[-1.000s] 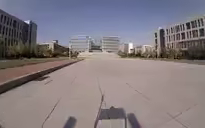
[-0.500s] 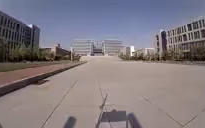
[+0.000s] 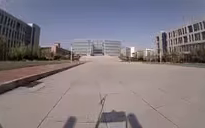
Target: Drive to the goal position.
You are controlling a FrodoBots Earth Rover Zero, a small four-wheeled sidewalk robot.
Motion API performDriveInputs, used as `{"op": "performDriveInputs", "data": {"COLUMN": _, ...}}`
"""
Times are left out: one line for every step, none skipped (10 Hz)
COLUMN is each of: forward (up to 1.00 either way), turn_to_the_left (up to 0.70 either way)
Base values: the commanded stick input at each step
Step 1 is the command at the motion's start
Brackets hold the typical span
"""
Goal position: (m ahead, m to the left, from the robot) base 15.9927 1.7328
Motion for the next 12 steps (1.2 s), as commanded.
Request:
{"op": "performDriveInputs", "data": {"forward": 0.70, "turn_to_the_left": 0.00}}
{"op": "performDriveInputs", "data": {"forward": 0.70, "turn_to_the_left": 0.00}}
{"op": "performDriveInputs", "data": {"forward": 0.70, "turn_to_the_left": 0.00}}
{"op": "performDriveInputs", "data": {"forward": 0.70, "turn_to_the_left": 0.00}}
{"op": "performDriveInputs", "data": {"forward": 0.70, "turn_to_the_left": 0.00}}
{"op": "performDriveInputs", "data": {"forward": 0.70, "turn_to_the_left": 0.00}}
{"op": "performDriveInputs", "data": {"forward": 0.70, "turn_to_the_left": 0.00}}
{"op": "performDriveInputs", "data": {"forward": 0.70, "turn_to_the_left": 0.00}}
{"op": "performDriveInputs", "data": {"forward": 0.70, "turn_to_the_left": 0.00}}
{"op": "performDriveInputs", "data": {"forward": 0.70, "turn_to_the_left": 0.00}}
{"op": "performDriveInputs", "data": {"forward": 0.70, "turn_to_the_left": 0.00}}
{"op": "performDriveInputs", "data": {"forward": 0.70, "turn_to_the_left": 0.00}}
